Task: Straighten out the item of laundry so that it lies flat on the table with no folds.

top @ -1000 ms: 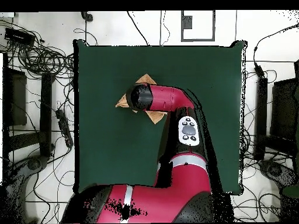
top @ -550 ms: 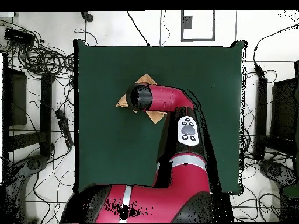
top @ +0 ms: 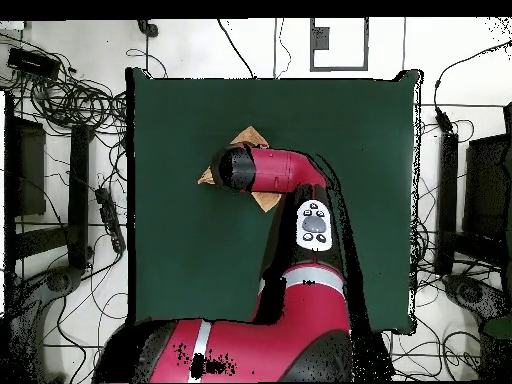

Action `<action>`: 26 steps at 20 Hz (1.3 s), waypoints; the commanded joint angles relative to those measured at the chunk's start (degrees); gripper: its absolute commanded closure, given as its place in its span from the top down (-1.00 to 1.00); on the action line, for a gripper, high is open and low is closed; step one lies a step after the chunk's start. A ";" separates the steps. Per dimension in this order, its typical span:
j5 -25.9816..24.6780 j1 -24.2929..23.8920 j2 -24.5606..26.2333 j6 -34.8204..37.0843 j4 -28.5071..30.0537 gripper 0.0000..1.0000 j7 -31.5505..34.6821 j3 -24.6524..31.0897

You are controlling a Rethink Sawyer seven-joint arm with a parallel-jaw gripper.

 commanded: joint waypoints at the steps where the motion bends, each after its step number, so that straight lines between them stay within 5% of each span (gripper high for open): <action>1: 3.26 2.59 2.95 -4.03 2.72 1.00 17.19 -0.38; 7: 2.19 6.35 2.18 -6.06 1.52 1.00 17.22 -5.26; 21: 3.19 4.15 1.51 -4.31 2.41 1.00 12.77 -1.99; 22: 3.23 4.15 1.52 -4.35 2.39 -1.00 12.74 -2.01; 26: 3.37 3.73 1.50 -3.81 2.24 -1.00 12.23 -1.49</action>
